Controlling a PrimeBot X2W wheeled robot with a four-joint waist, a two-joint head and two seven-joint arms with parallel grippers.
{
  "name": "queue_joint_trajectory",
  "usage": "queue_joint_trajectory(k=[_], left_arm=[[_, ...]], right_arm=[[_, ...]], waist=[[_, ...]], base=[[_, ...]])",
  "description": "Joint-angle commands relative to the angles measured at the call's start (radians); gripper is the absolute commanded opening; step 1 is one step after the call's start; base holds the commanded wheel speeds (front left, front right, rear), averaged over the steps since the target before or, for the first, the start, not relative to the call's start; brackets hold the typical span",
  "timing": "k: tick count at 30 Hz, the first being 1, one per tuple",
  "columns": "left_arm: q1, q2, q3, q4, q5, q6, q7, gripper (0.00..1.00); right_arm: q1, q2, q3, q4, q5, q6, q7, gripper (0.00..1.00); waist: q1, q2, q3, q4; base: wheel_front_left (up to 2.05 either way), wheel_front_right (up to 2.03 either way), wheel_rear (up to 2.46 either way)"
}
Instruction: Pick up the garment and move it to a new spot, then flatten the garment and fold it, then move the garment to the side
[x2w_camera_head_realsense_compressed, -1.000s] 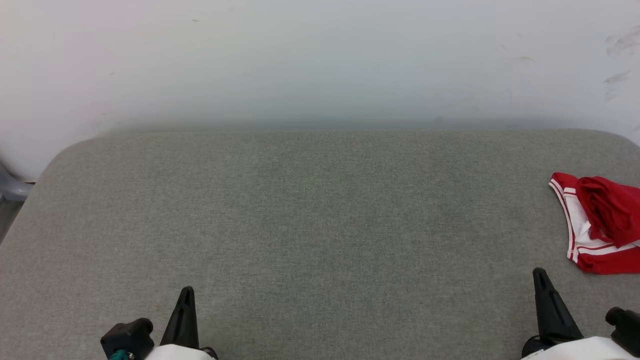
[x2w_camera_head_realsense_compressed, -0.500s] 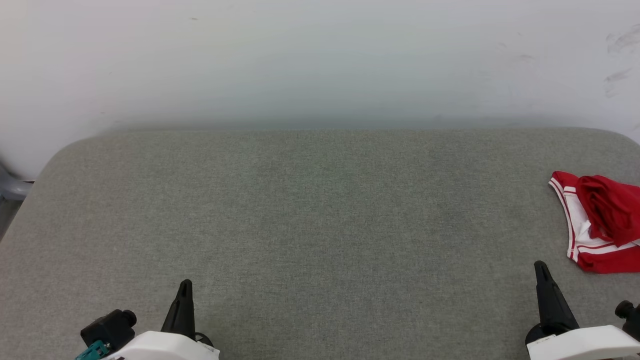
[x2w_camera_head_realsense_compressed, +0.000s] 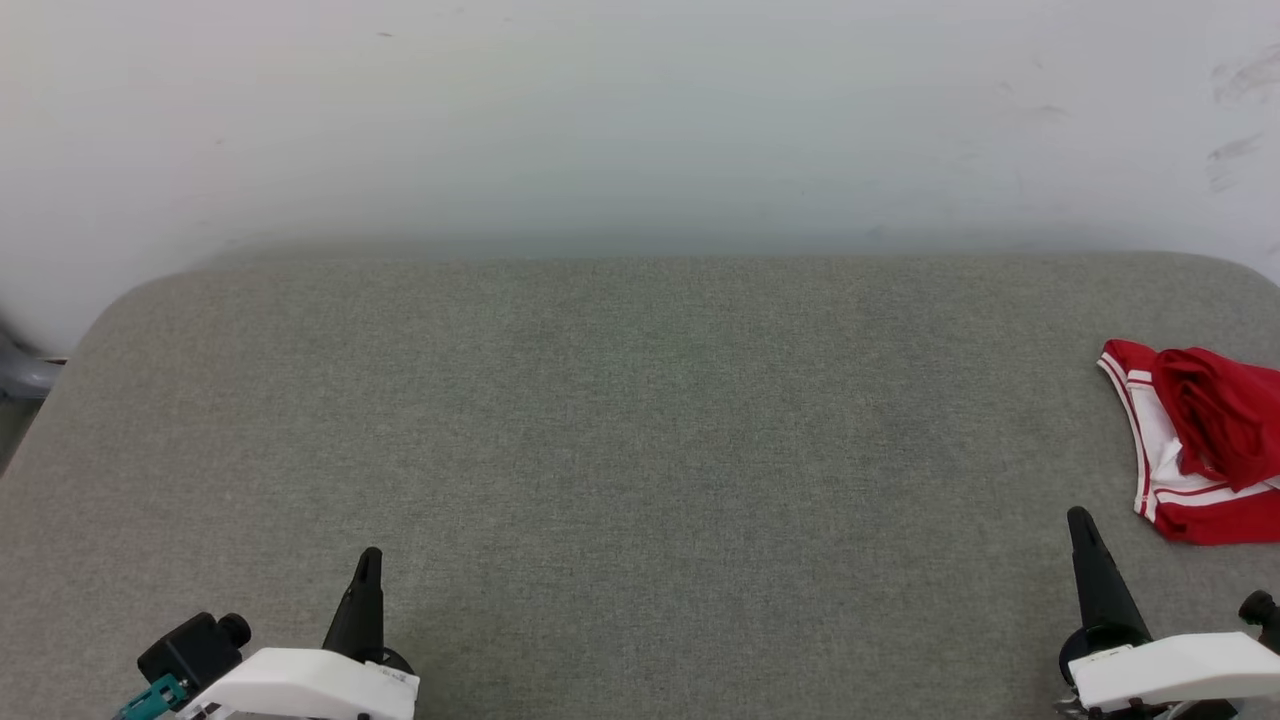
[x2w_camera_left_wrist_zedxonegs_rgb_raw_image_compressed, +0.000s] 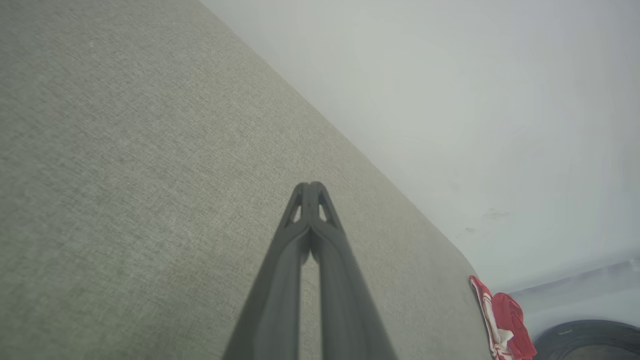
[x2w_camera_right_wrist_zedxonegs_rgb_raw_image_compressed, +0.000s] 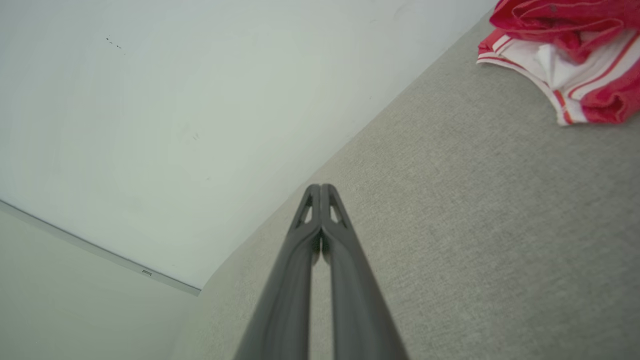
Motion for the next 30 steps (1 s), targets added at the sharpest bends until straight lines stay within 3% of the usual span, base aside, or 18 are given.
queue_joint_trajectory(k=[1, 30], left_arm=[[-0.030, -0.001, 0.009, -0.006, -0.026, -0.009, 0.004, 0.00], [-0.085, -0.015, 0.063, 0.034, -0.377, -0.074, 0.089, 0.00]], right_arm=[[-0.025, 0.001, -0.004, -0.005, 0.027, 0.000, 0.004, 0.00], [-0.078, 0.010, -0.018, 0.034, 0.354, 0.000, 0.090, 0.00]], waist=[[0.0000, 0.0000, 0.000, 0.000], [0.0000, 0.0000, 0.009, -0.003]], base=[[0.00, 0.00, 0.00], [0.00, 0.00, 0.00]])
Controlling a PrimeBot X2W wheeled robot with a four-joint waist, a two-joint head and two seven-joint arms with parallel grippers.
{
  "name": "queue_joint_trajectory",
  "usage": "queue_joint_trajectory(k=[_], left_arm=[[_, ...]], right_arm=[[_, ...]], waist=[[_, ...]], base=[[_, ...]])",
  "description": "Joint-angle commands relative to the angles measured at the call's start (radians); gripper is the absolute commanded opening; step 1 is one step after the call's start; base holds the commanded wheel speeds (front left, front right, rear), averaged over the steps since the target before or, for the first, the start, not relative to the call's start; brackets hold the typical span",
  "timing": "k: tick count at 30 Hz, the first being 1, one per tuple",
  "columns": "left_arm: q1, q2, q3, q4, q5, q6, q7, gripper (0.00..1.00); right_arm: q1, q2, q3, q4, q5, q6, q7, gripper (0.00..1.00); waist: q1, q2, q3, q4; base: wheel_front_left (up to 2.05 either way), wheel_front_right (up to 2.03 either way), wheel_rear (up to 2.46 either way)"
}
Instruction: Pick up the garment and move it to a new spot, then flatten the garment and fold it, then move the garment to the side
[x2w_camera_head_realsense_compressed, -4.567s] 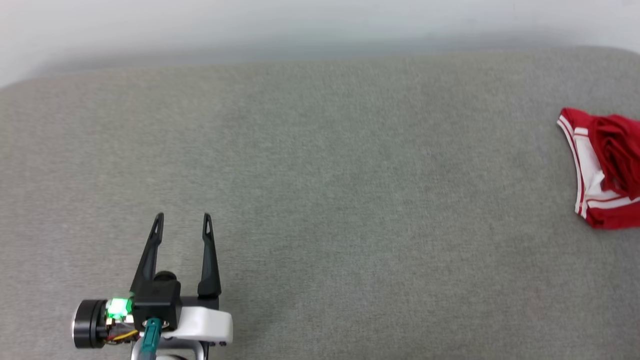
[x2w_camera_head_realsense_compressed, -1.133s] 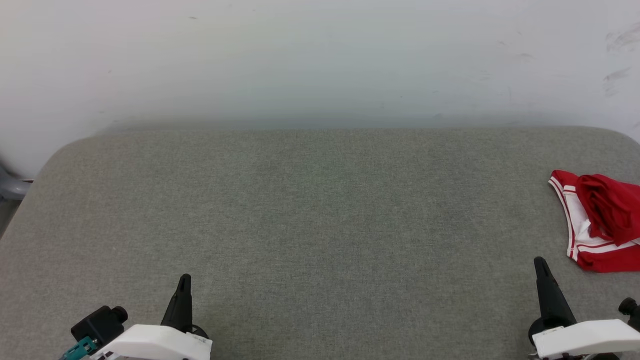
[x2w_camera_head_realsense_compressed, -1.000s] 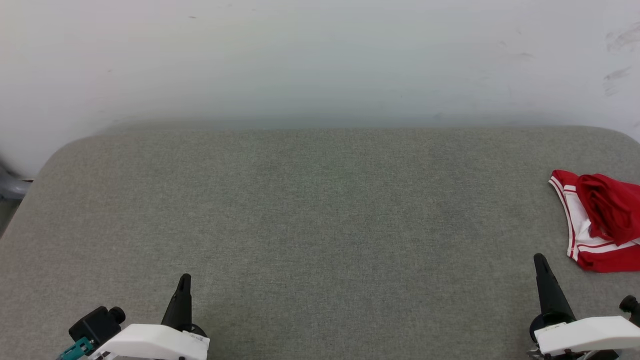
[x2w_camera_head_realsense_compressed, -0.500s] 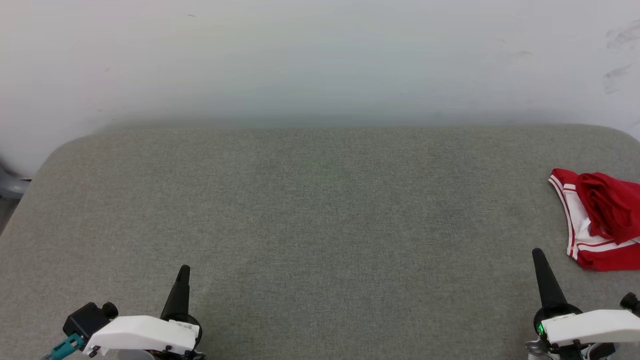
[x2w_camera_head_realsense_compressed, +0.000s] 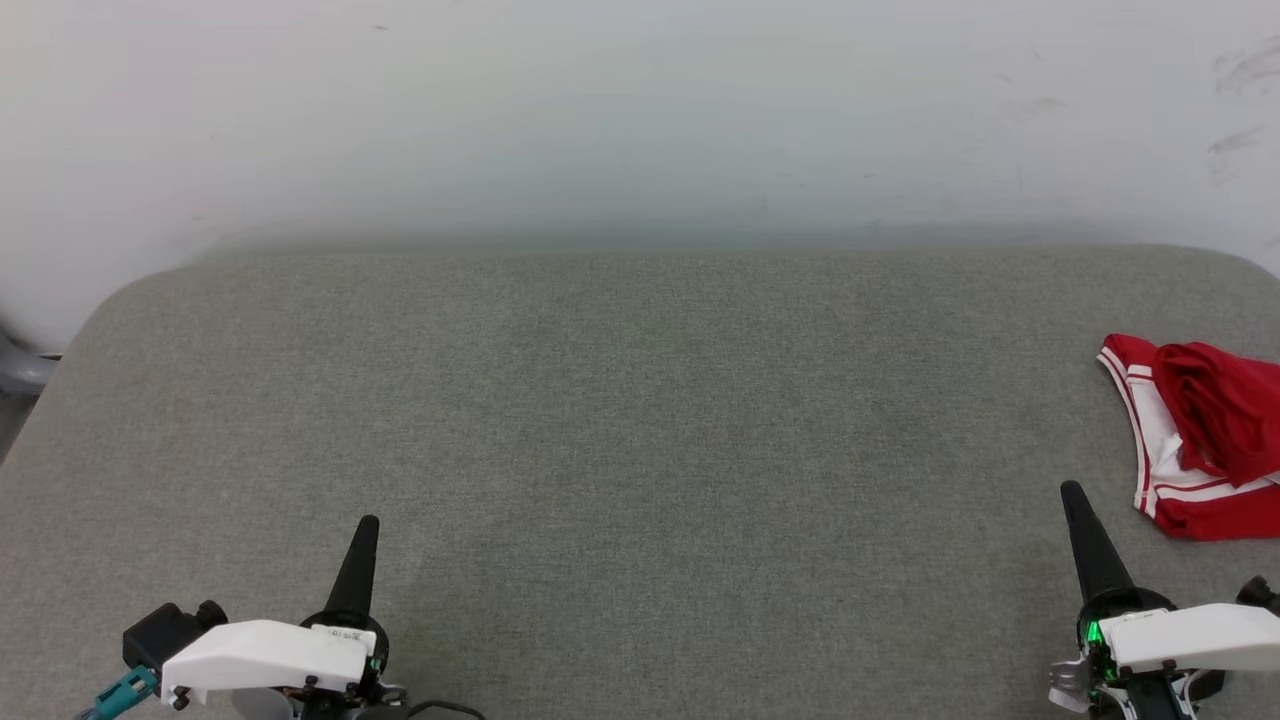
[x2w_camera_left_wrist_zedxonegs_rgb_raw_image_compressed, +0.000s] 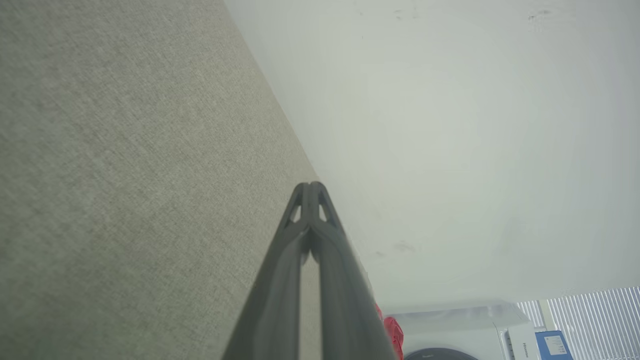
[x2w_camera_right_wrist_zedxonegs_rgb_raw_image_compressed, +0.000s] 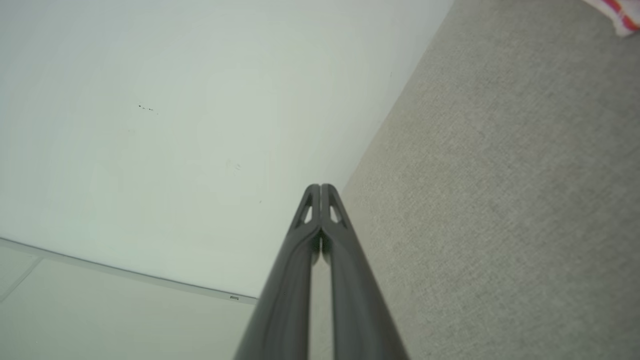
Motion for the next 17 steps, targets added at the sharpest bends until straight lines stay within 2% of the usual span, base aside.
queue_joint_trajectory(k=[1, 17], left_arm=[[-0.025, -0.001, 0.006, -0.001, -0.023, -0.008, 0.006, 0.00], [-0.049, -0.010, 0.035, 0.018, -0.183, -0.039, 0.048, 0.00]], right_arm=[[-0.020, 0.002, -0.004, 0.000, 0.023, 0.000, 0.004, 0.00], [-0.046, 0.007, -0.011, 0.017, 0.175, 0.000, 0.045, 0.00]], waist=[[-0.0001, 0.0000, 0.000, 0.000], [-0.0001, 0.0000, 0.006, -0.002]], base=[[0.00, 0.00, 0.00], [0.00, 0.00, 0.00]])
